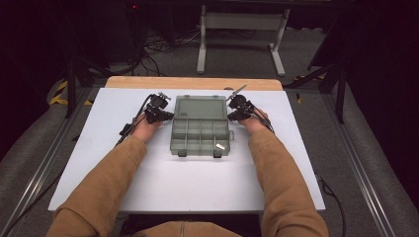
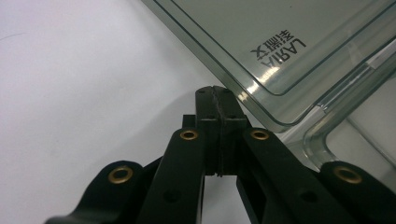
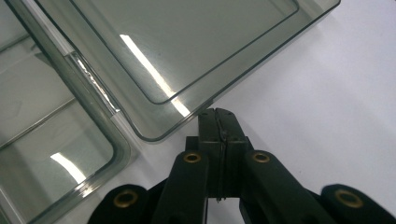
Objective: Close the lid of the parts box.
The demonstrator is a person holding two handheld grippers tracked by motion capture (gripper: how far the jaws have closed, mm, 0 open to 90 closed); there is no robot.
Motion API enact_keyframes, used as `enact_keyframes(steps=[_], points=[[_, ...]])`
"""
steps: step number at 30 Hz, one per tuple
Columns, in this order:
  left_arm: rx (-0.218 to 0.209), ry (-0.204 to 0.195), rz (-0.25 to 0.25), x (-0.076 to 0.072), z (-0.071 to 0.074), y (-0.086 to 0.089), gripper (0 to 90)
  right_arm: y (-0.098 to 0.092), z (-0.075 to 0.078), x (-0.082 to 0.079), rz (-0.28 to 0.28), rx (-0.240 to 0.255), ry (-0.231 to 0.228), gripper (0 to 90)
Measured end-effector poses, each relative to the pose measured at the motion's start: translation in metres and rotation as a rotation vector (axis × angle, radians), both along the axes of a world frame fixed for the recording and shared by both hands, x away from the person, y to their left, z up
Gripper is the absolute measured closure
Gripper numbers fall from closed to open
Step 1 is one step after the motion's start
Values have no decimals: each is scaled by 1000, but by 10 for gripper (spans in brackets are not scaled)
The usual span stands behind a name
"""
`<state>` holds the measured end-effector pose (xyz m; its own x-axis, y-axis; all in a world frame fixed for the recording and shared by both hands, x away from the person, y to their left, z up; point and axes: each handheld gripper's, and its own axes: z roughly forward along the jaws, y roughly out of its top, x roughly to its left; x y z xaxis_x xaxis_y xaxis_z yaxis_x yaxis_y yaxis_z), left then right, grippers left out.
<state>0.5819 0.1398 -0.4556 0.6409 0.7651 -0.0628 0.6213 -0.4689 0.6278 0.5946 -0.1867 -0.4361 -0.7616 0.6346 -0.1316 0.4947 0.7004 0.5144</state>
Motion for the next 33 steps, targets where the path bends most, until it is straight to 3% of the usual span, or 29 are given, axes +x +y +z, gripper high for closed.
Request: enact_keyframes(steps=[33], points=[[12, -16, 34, 5, 0, -7, 898, 2, -2, 6, -13, 17, -39, 900]])
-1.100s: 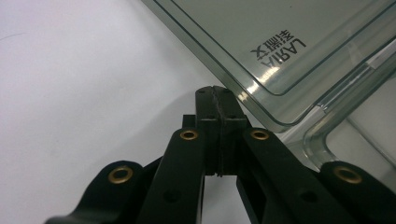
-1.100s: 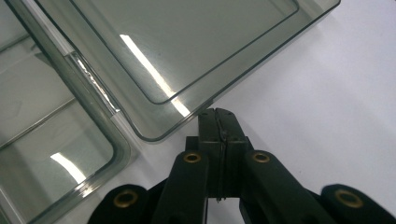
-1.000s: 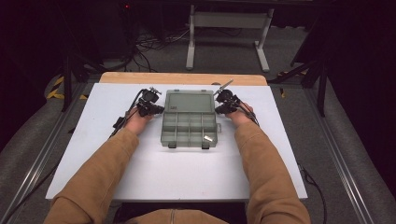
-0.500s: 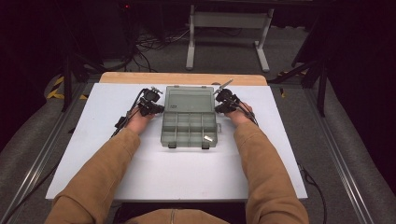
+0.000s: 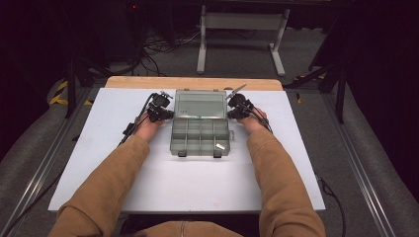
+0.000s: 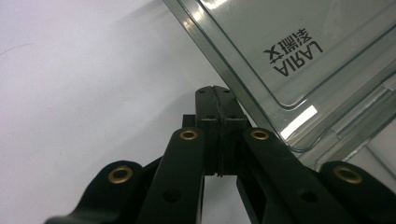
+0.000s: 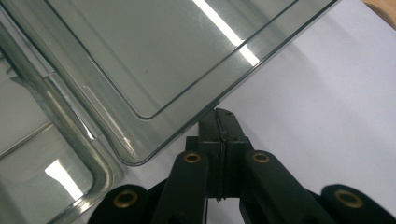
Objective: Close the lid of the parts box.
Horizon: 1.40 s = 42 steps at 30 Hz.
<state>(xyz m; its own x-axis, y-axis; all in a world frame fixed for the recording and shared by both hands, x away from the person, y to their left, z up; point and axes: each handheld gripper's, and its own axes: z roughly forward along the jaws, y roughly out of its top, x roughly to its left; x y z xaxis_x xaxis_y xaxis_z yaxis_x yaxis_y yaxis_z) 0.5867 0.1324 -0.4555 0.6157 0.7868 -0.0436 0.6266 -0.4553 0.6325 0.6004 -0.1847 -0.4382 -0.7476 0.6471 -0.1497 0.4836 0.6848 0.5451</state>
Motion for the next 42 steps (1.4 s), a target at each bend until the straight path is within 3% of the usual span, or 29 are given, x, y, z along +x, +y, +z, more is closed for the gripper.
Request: enact_keyframes(steps=[9, 29, 42], points=[[0, -5, 10, 0, 0, -1, 897, 1, 0, 0, -16, 12, -17, 900], [8, -70, 50, -2, 6, -4, 897, -1, 7, -1, -38, 55, -67, 900], [2, -85, 58, -3, 9, -5, 897, -3, 12, -2, -44, 71, -96, 900]])
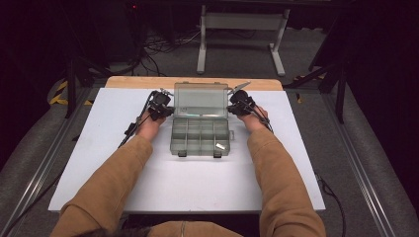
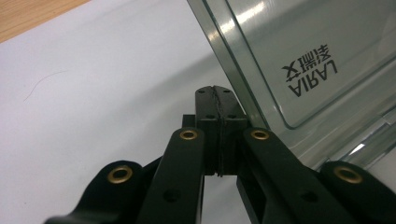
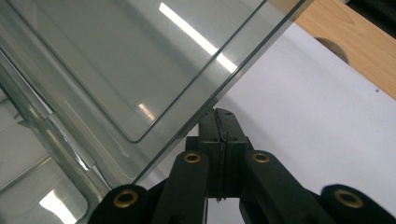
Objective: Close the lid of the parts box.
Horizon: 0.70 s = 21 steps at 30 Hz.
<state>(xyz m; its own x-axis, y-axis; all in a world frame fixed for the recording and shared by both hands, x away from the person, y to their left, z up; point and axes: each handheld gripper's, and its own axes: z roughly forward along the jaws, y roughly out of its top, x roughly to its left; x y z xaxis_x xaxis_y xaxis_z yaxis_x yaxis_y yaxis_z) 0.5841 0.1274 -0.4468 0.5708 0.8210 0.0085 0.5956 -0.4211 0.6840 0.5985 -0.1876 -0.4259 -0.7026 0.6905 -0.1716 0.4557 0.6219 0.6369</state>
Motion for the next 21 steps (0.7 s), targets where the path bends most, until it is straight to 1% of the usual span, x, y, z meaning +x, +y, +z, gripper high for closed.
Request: enact_keyframes(steps=[21], points=[[-4, -9, 0, -2, 5, 1, 896, -1, 8, -3, 1, 28, -32, 900]])
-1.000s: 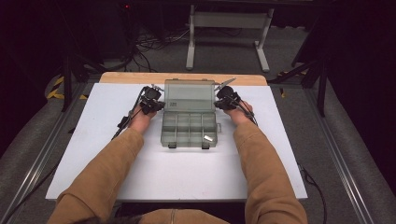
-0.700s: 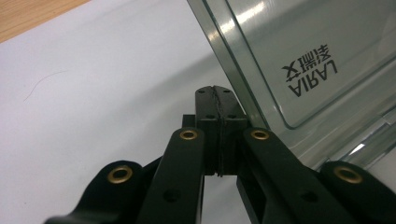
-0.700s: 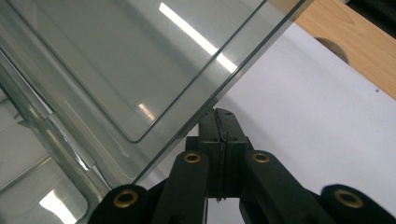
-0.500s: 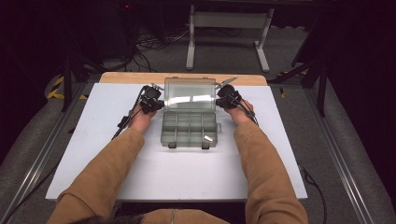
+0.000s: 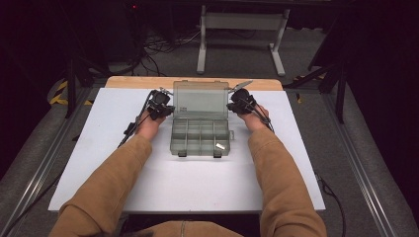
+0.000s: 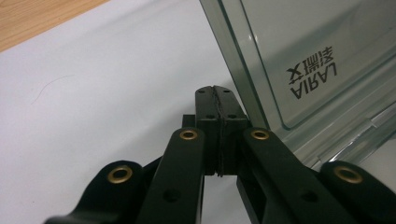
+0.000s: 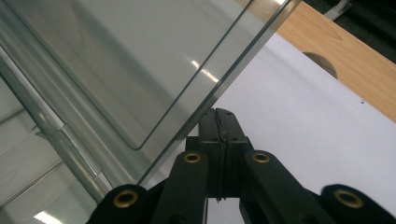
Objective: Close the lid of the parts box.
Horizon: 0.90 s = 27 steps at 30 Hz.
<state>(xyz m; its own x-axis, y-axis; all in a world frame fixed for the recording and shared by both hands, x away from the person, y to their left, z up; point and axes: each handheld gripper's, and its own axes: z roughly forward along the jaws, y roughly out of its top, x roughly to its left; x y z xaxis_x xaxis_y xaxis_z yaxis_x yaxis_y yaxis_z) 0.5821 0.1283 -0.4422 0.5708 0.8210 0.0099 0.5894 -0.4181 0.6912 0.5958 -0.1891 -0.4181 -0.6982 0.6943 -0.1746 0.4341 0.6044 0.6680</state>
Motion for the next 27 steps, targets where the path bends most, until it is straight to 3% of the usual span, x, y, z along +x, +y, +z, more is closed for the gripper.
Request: enact_keyframes(steps=[27], points=[[-9, -34, -21, -4, 10, 4, 892, -3, 10, -6, 14, 25, -28, 900]])
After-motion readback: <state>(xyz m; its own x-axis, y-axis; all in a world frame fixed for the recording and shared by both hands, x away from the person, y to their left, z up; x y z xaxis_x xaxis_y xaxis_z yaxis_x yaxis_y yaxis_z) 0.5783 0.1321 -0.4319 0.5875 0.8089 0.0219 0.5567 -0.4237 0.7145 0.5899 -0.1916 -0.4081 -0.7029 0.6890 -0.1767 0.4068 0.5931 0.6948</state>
